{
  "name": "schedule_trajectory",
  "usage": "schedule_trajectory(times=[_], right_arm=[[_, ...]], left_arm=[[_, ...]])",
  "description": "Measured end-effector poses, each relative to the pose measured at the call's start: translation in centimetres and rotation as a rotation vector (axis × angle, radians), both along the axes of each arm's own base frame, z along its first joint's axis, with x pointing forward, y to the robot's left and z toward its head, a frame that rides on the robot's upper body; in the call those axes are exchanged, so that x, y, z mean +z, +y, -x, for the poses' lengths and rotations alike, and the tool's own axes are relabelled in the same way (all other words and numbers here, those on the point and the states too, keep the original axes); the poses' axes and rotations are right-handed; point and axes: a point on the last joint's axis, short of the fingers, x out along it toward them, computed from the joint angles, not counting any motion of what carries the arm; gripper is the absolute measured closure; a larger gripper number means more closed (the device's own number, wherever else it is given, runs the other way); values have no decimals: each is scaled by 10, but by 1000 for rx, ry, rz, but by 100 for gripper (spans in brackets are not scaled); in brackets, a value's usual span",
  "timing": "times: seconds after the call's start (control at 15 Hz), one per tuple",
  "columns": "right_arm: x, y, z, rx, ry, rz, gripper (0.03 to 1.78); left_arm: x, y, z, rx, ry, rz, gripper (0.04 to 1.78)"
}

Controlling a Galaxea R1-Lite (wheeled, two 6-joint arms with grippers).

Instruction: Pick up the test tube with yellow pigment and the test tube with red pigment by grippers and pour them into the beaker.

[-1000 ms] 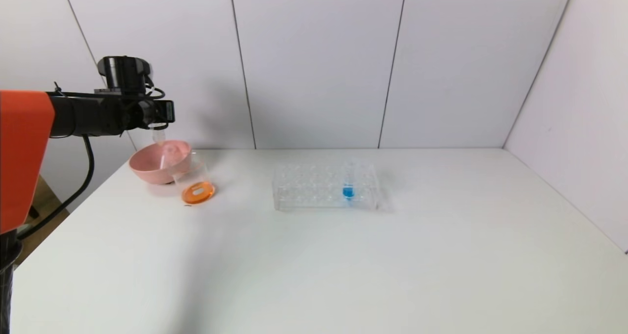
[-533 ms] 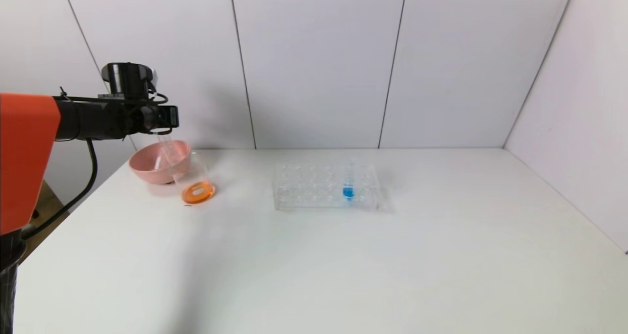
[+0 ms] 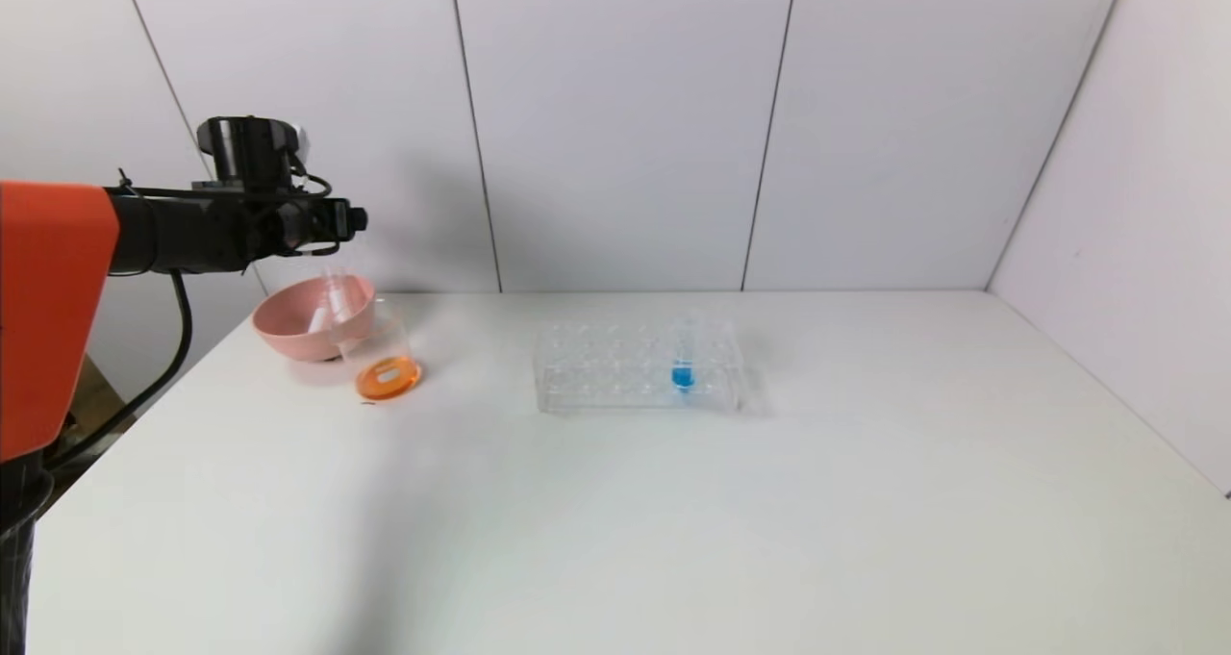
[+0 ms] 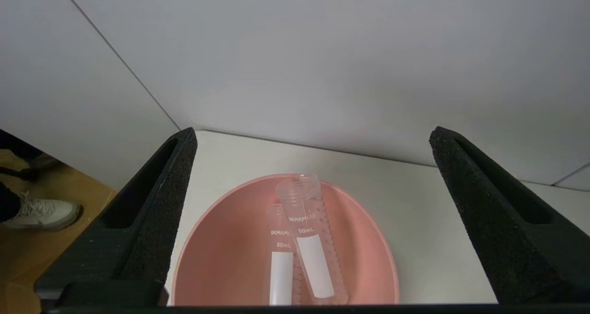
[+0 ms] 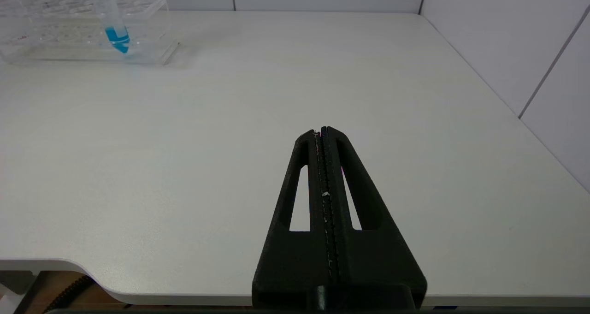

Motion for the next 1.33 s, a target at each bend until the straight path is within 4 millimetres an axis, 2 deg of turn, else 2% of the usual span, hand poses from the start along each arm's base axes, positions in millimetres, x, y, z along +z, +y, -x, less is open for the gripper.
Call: schedule_trajectory(times=[0.2,0.33,0.47,0.67,0.8,0.93,1.07,1.13,1.2,1.33], right_arm=[[0,0,0,0,0,0,170],[0,0,0,0,0,0,170],[0,0,0,0,0,0,170],[0,0,0,0,0,0,170],[0,0,0,0,0,0,170],[0,0,0,0,0,0,170],[0,0,0,0,0,0,170],[0,0,0,0,0,0,170],[0,0,0,0,0,0,170],[0,0,0,0,0,0,170]], left_arm=[[21,-4,8,-11,-54,-29,4],[53,-13,24,-35,-108,-72,4],[92,-25,51,-64,-167,-115,4],[162,-42,122,-119,-240,-177,4],[201,-47,189,-173,-273,-195,5],[221,-46,264,-237,-286,-206,5],[216,-41,333,-300,-275,-223,5],[204,-39,369,-340,-265,-237,4],[188,-38,399,-377,-250,-251,5],[141,-38,453,-433,-226,-286,5]])
